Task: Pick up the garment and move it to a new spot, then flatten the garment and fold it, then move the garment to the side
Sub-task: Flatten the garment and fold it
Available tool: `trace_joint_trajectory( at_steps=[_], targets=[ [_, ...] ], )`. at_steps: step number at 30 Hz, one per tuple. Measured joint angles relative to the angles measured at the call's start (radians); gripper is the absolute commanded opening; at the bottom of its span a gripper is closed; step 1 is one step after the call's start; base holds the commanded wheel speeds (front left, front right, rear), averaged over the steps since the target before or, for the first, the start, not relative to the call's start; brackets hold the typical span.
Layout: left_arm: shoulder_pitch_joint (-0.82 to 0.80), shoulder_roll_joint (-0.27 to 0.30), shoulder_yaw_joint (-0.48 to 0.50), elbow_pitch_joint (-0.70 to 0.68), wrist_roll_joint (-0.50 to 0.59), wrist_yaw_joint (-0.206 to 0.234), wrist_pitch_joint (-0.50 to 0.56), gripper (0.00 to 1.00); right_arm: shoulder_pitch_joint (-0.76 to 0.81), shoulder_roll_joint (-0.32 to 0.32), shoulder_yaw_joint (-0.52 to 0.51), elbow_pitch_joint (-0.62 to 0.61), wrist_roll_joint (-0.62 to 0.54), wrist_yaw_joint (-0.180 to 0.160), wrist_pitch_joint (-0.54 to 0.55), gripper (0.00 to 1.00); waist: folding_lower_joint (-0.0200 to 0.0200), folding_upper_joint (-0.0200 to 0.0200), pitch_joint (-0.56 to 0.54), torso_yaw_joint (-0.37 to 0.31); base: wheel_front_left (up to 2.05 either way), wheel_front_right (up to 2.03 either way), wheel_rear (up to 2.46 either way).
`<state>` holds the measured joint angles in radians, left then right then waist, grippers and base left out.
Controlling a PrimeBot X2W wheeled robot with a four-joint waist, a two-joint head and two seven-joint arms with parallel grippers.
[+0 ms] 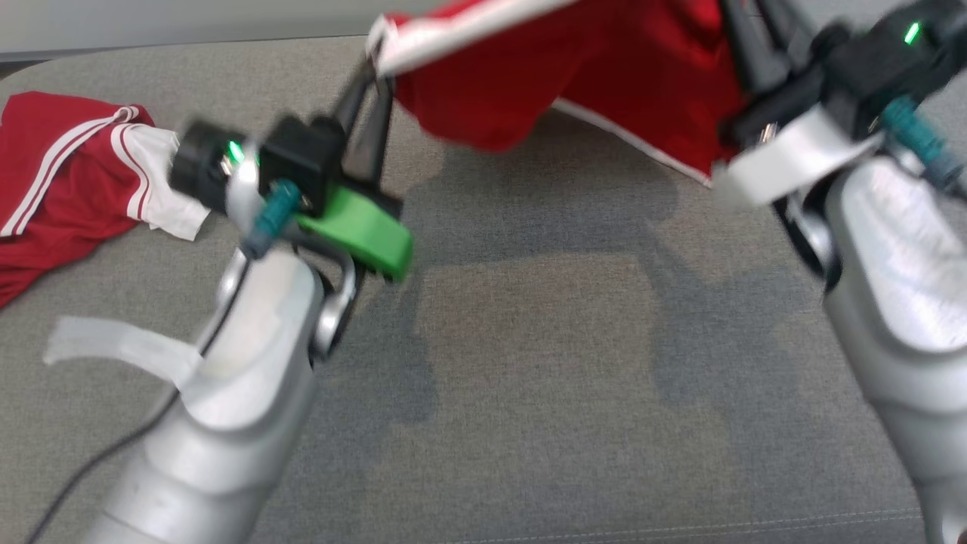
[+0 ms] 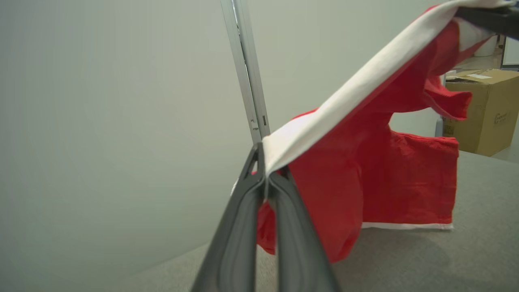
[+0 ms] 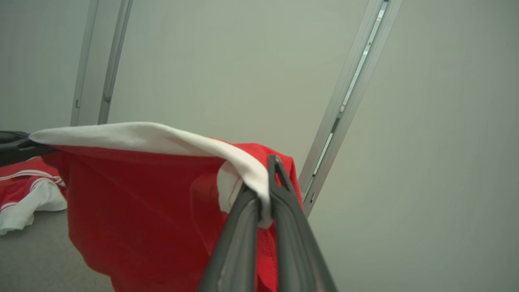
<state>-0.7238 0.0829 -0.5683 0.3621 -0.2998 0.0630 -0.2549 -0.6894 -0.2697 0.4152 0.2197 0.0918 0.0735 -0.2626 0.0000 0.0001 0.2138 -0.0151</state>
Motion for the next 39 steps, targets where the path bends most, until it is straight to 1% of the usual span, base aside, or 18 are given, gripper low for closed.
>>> trace_joint_trajectory(
  at_steps=[2, 3, 5, 7, 9, 13, 18, 19, 20, 21, 22, 24, 27, 30, 34, 37, 39],
  targets=[
    [0.112, -0.008, -0.045, 0.046, -0.008, -0.004, 0.003, 0.0, 0.145, 0.002, 0.021, 0.06, 0.033, 0.004, 0.001, 0.0, 0.0, 0.0, 0.004, 0.009, 0.0, 0.0, 0.0],
    [0.112, -0.008, -0.045, 0.046, -0.008, -0.004, 0.003, 0.0, 0.145, 0.002, 0.021, 0.06, 0.033, 0.004, 0.001, 0.0, 0.0, 0.0, 0.004, 0.009, 0.0, 0.0, 0.0],
    [0.193, -0.013, -0.084, 0.075, -0.015, -0.017, 0.005, 0.0, 0.262, 0.006, 0.036, 0.102, 0.053, 0.006, 0.003, 0.0, 0.0, 0.0, 0.008, 0.017, 0.0, 0.0, 0.0],
    [0.241, -0.011, -0.107, 0.096, -0.017, -0.028, 0.005, 0.0, 0.337, 0.02, 0.051, 0.132, 0.072, 0.009, 0.005, 0.0, 0.0, 0.0, 0.014, 0.021, 0.0, 0.0, 0.0],
    [0.267, -0.008, -0.137, 0.115, -0.017, -0.041, 0.005, 0.0, 0.375, 0.037, 0.054, 0.146, 0.087, 0.009, 0.005, 0.0, 0.0, 0.0, 0.017, 0.02, 0.0, 0.0, 0.0],
    [0.304, -0.004, -0.174, 0.125, -0.012, -0.056, 0.004, 0.0, 0.397, 0.063, 0.049, 0.152, 0.102, 0.009, 0.005, 0.0, 0.0, 0.0, 0.016, 0.007, 0.0, 0.0, 0.0],
    [0.341, -0.009, -0.217, 0.137, 0.001, -0.072, 0.004, 0.0, 0.431, 0.064, 0.036, 0.148, 0.103, 0.009, 0.005, 0.0, 0.0, 0.0, 0.013, -0.01, 0.0, 0.0, 0.0],
    [0.347, -0.012, -0.216, 0.141, 0.001, -0.072, 0.004, 0.0, 0.439, 0.063, 0.039, 0.148, 0.103, 0.01, 0.005, 0.07, 0.0, 0.0, 0.013, -0.011, 0.0, 0.0, 0.0],
    [0.353, -0.012, -0.214, 0.143, 0.0, -0.072, 0.004, 0.0, 0.446, 0.064, 0.042, 0.147, 0.103, 0.011, 0.005, 0.29, 0.0, 0.0, 0.013, -0.012, 0.0, 0.0, 0.0],
    [0.357, -0.012, -0.209, 0.144, -0.001, -0.071, 0.004, 0.4, 0.452, 0.065, 0.044, 0.145, 0.103, 0.014, 0.005, 0.47, 0.0, 0.0, 0.013, -0.012, 0.0, 0.0, 0.0],
    [0.358, -0.012, -0.204, 0.144, -0.005, -0.07, 0.004, 1.0, 0.455, 0.067, 0.044, 0.142, 0.103, 0.014, 0.005, 1.0, 0.0, 0.0, 0.012, -0.013, 0.0, 0.0, 0.0],
    [0.358, -0.012, -0.19, 0.14, -0.014, -0.07, 0.004, 1.0, 0.456, 0.069, 0.043, 0.133, 0.103, 0.014, 0.005, 1.0, 0.0, 0.0, 0.012, -0.014, 0.0, 0.0, 0.0],
    [0.363, -0.013, -0.166, 0.118, -0.058, -0.073, 0.004, 1.0, 0.462, 0.07, 0.039, 0.119, 0.103, 0.015, 0.005, 1.0, 0.0, 0.0, 0.01, -0.016, 0.0, 0.0, 0.0],
    [0.394, -0.02, -0.12, 0.079, -0.12, -0.081, 0.003, 1.0, 0.486, 0.076, 0.037, 0.114, 0.103, 0.022, 0.005, 1.0, 0.0, 0.0, 0.006, -0.023, 0.0, 0.0, 0.0],
    [0.415, -0.021, -0.054, 0.014, -0.152, -0.082, 0.003, 1.0, 0.533, 0.071, 0.012, 0.105, 0.103, 0.022, 0.005, 1.0, 0.0, 0.0, 0.002, -0.032, 0.0, 0.0, 0.0],
    [0.42, -0.014, -0.007, -0.021, -0.169, -0.081, 0.003, 1.0, 0.563, 0.07, -0.001, 0.093, 0.105, 0.022, 0.005, 1.0, 0.0, 0.0, 0.0, -0.042, 0.0, 0.0, 0.0],
    [0.423, 0.004, 0.015, -0.034, -0.174, -0.081, 0.003, 1.0, 0.583, 0.063, -0.012, 0.088, 0.107, 0.022, 0.005, 1.0, 0.0, 0.0, -0.001, -0.05, 0.0, 0.0, 0.0]
  ],
)
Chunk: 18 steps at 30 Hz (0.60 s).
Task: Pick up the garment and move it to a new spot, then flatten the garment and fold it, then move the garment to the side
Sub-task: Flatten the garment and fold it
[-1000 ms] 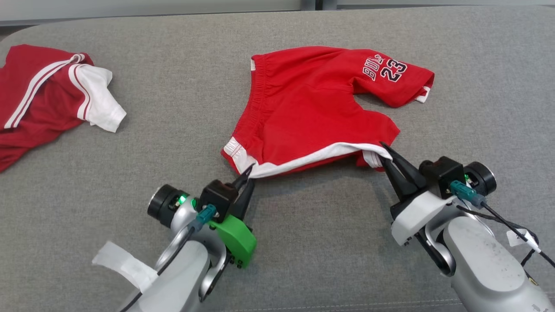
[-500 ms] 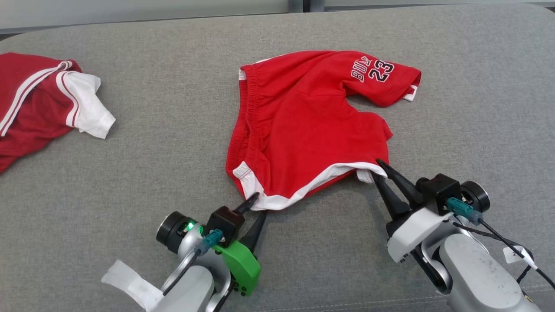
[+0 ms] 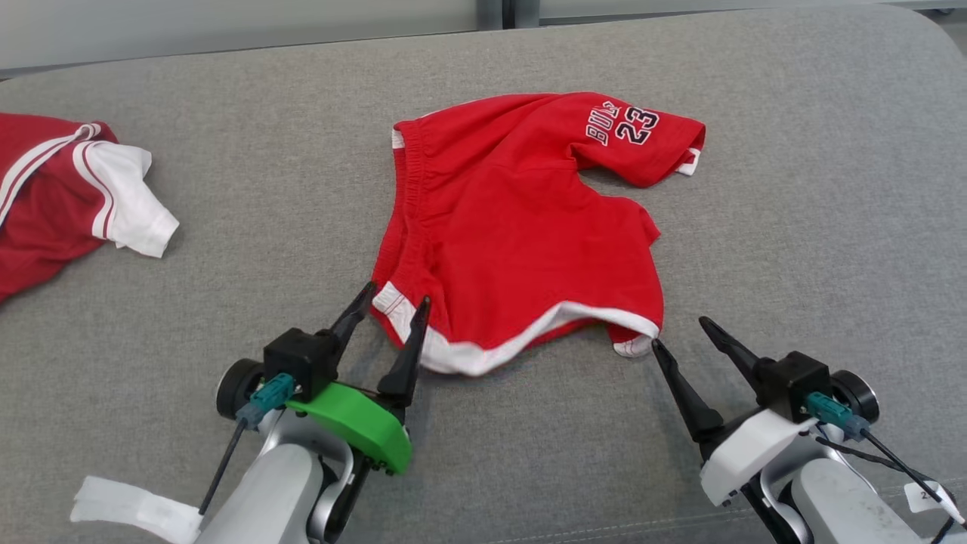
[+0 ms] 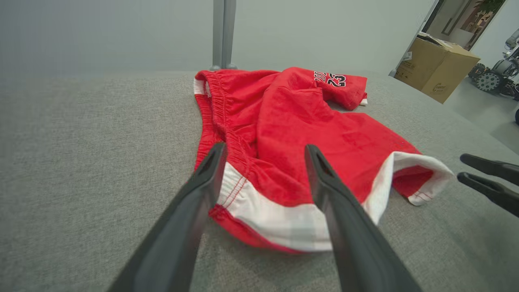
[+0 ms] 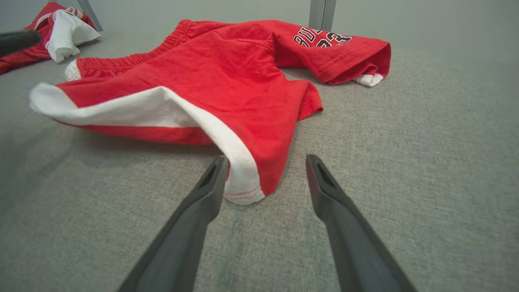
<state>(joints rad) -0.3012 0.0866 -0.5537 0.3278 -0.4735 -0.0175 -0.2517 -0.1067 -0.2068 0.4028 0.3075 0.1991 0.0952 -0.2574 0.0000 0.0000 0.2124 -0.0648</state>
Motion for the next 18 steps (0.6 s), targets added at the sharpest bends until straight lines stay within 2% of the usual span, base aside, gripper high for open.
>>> trace_joint_trajectory(
  at_steps=[8, 18],
  targets=[
    [0.038, 0.074, 0.011, -0.047, 0.001, -0.017, 0.0, 1.0, 0.04, -0.026, -0.048, -0.022, 0.005, -0.002, 0.0, 1.0, 0.0, 0.0, -0.006, -0.043, 0.0, 0.0, 0.0],
    [0.037, 0.145, -0.008, 0.032, 0.008, -0.063, 0.026, 1.0, 0.04, -0.013, -0.075, -0.082, 0.017, 0.0, 0.0, 1.0, 0.0, 0.0, -0.016, -0.091, 0.0, 0.0, 0.0]
  ],
)
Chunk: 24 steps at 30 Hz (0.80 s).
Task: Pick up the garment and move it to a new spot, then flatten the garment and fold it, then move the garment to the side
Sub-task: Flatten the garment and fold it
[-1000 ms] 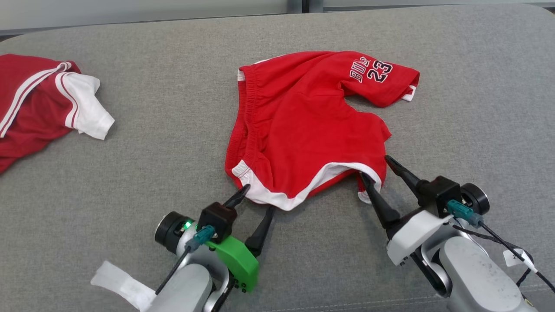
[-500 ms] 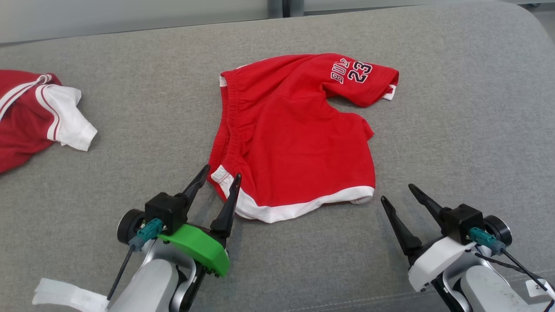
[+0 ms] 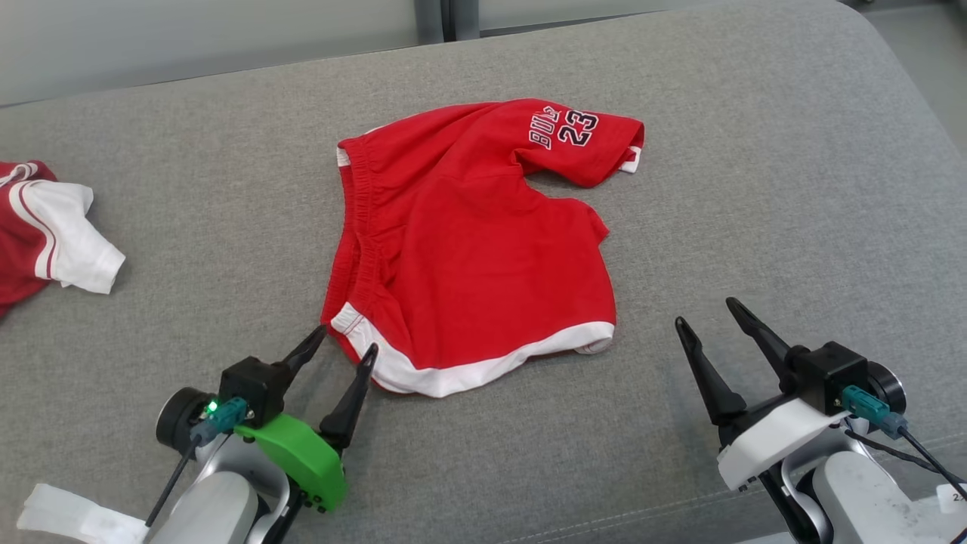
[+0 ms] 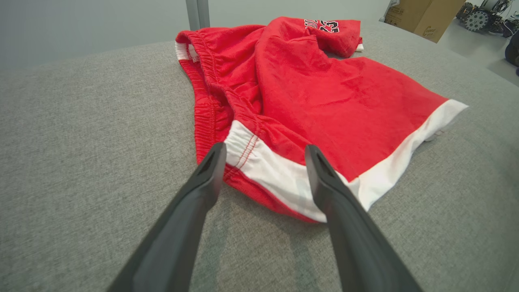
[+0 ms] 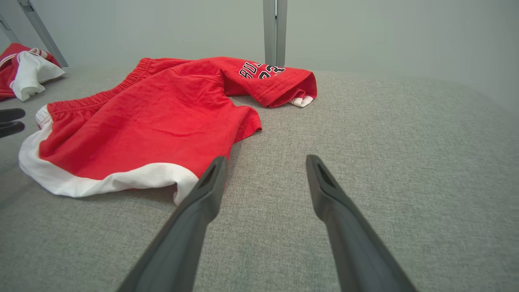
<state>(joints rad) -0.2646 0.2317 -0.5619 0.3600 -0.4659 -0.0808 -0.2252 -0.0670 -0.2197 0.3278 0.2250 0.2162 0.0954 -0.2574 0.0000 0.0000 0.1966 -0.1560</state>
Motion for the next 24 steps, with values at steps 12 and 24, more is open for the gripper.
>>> trace_joint_trajectory(
  at_steps=[12, 24],
  targets=[
    [-0.055, 0.022, 0.01, 0.055, 0.0, -0.012, 0.022, 1.0, 0.008, 0.019, -0.003, -0.026, 0.004, 0.009, 0.0, 1.0, 0.0, 0.0, 0.012, -0.038, 0.0, 0.0, 0.0],
    [-0.076, 0.033, -0.022, 0.106, -0.006, -0.026, 0.066, 0.11, 0.024, 0.02, -0.025, -0.035, 0.003, 0.01, 0.0, 1.0, 0.0, 0.0, 0.018, -0.047, 0.0, 0.0, 0.0]
  ],
)
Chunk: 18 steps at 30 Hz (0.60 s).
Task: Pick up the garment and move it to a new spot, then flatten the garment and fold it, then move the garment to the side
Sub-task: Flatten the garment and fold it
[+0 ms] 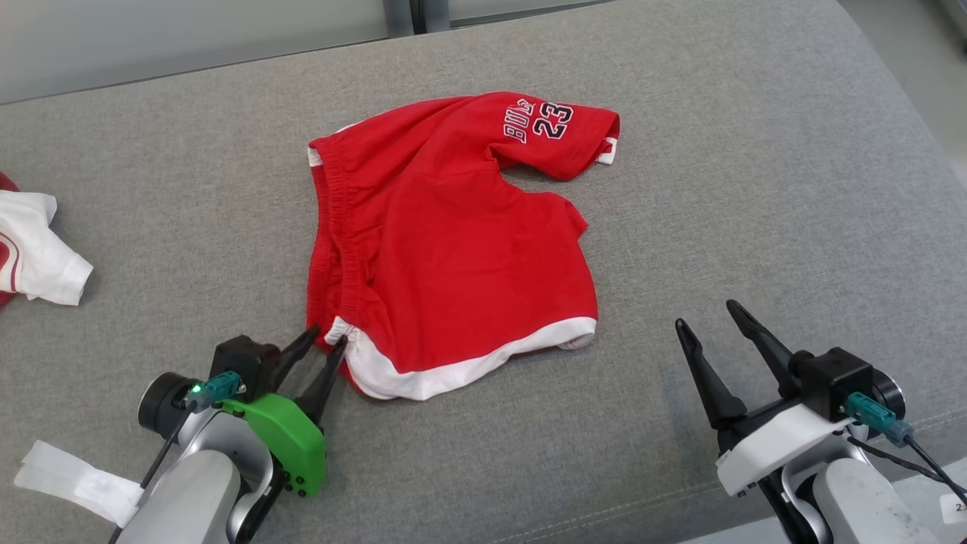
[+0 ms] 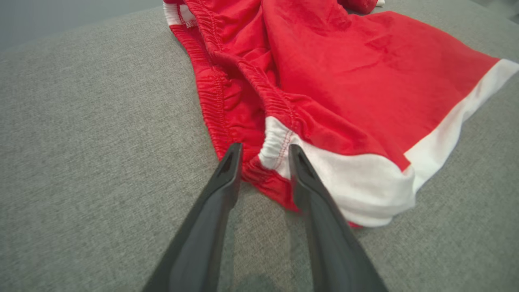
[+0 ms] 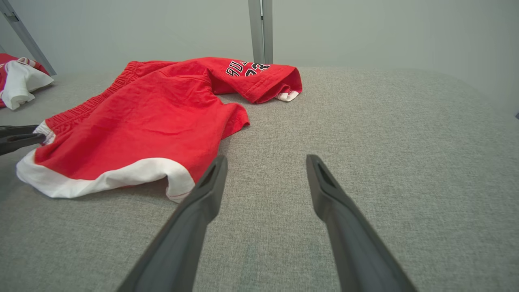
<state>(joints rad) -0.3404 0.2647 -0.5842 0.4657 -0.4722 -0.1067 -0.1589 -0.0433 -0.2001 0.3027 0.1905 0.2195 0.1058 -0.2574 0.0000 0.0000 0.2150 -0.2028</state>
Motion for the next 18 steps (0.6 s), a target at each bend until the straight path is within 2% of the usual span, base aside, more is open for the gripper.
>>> trace_joint_trajectory(
  at_steps=[1, 2, 18],
  targets=[
    [-0.001, 0.0, -0.002, 0.002, 0.0, 0.0, 0.001, 0.01, 0.002, 0.0, 0.0, 0.0, 0.0, 0.0, 0.0, 1.0, 0.0, 0.0, 0.0, 0.0, 0.0, 0.0, 0.0],
    [-0.003, 0.0, -0.004, 0.005, 0.0, 0.0, 0.001, 0.0, 0.006, 0.0, 0.0, 0.0, 0.0, 0.002, 0.0, 1.0, 0.0, 0.0, 0.0, 0.001, 0.0, 0.0, 0.0],
    [-0.032, 0.0, -0.068, 0.014, 0.011, -0.013, -0.011, 0.0, 0.037, 0.011, 0.035, 0.059, 0.02, 0.017, 0.0, 1.0, 0.0, 0.0, -0.002, 0.014, 0.0, 0.0, 0.0]
  ],
)
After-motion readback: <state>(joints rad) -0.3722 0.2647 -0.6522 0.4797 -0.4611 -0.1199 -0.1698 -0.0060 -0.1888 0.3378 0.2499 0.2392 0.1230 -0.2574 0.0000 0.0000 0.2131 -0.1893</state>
